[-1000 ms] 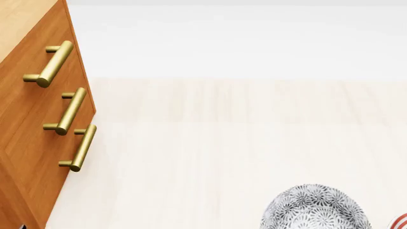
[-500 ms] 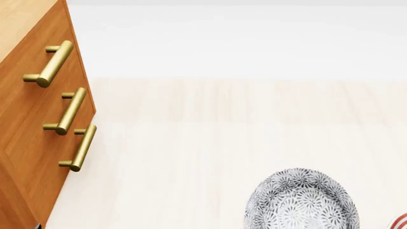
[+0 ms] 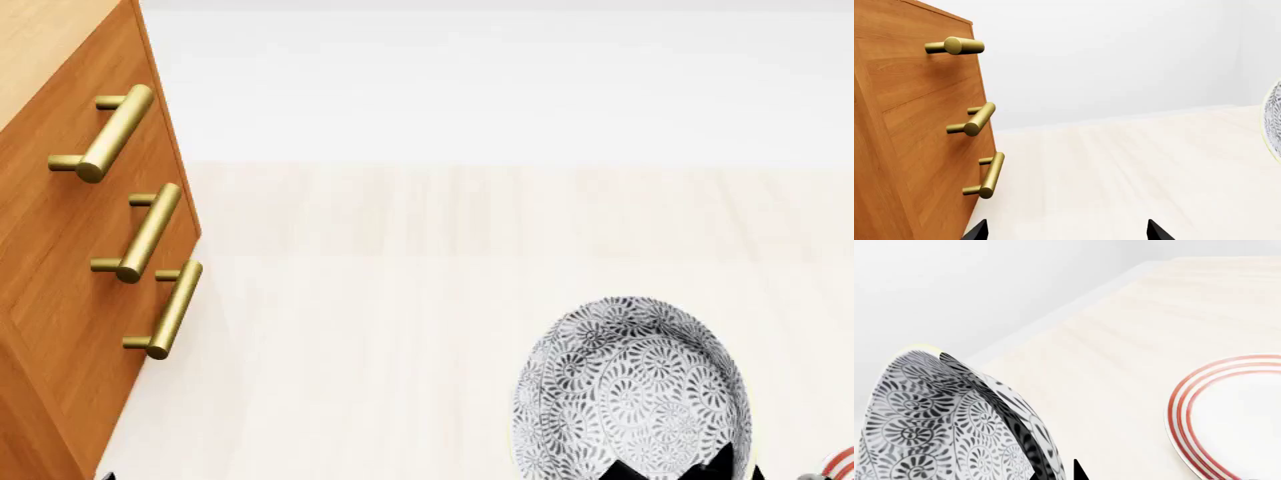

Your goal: Put the bowl on top of the cabinet.

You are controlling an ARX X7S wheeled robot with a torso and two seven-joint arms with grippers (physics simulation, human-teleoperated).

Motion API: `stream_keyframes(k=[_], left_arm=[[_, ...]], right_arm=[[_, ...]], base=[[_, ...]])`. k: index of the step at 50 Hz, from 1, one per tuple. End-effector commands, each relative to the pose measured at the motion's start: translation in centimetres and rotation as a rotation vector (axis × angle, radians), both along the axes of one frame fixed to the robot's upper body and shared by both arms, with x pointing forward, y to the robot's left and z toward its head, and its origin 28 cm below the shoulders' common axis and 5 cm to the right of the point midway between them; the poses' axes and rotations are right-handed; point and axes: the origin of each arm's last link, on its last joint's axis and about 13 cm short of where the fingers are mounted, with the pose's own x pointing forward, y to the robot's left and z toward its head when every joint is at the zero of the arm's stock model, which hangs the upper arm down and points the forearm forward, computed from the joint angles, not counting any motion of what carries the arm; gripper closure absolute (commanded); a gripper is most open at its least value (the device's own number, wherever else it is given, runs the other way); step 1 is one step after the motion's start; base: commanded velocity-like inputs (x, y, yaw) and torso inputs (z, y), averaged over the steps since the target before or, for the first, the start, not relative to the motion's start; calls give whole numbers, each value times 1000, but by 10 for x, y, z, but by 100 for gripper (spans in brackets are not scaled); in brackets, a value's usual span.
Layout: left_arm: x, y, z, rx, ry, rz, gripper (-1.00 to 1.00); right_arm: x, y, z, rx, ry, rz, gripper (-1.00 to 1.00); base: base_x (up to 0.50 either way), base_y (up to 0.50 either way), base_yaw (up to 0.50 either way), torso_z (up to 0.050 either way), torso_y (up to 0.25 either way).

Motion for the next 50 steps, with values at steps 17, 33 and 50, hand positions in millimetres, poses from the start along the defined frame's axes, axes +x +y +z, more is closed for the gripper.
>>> stream_keyframes(k=[17,33,50], left_arm=[[-5,5,4,-43,-1,-12,-100],[-9,8,7,-54,-10,-4,-100],[-14,13,12,-70,-32,9,-100]], right_arm=[[31,18,47,-502,2,-66,100],[51,24,83,-702,-3,-118,100],[84,36,115,-786,17,-153,100]], base=[[0,0,0,0,0],[0,0,0,0,1],[0,0,0,0,0]])
